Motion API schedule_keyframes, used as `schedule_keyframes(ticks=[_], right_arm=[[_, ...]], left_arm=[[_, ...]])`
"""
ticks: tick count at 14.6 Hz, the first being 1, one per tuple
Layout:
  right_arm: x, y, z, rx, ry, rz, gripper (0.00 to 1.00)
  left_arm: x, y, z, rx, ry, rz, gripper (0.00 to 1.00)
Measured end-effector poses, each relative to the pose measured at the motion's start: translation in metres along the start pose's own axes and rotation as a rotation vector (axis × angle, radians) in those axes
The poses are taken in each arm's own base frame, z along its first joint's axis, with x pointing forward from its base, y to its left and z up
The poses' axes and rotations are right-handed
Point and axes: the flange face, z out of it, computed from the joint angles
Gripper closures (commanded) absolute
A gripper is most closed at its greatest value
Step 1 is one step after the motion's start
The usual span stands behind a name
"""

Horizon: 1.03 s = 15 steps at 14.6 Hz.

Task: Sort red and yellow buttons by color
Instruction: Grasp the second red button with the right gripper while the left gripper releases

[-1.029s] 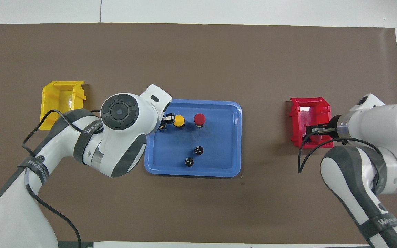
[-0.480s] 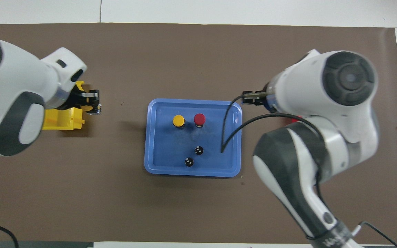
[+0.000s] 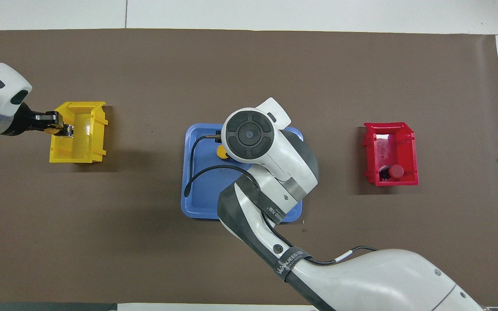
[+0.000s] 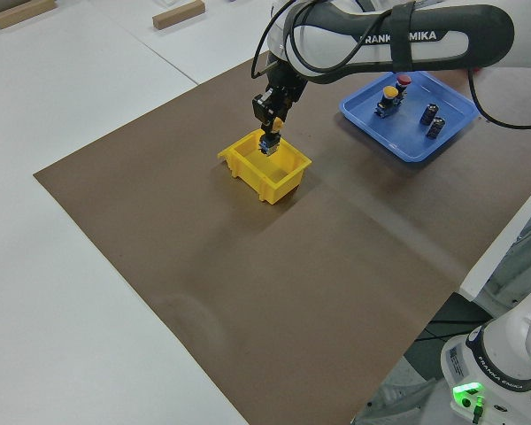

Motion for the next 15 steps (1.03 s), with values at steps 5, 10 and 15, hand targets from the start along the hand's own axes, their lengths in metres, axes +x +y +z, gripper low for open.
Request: schedule_keyframes(ticks=[5,10,15], right_arm=[[-0.006,0.004,0.018,-0.026,-0.016,-0.010,0.34],[-0.016,0.009,0.030,-0.027,-0.022,-0.018,0.54],[-0.011,0.014,0.025,-0.035,-0.021,-0.009,0.76]], left_arm=[[-0.014,-0.016,0.052,0.004,-0.002,0.003,0.99],[-0.021,-0.010,0.078,-0.004,-0.024,0.006,0.99],[-0.021,-0.003,0.078,-0.007,-0.024,0.017,0.66]])
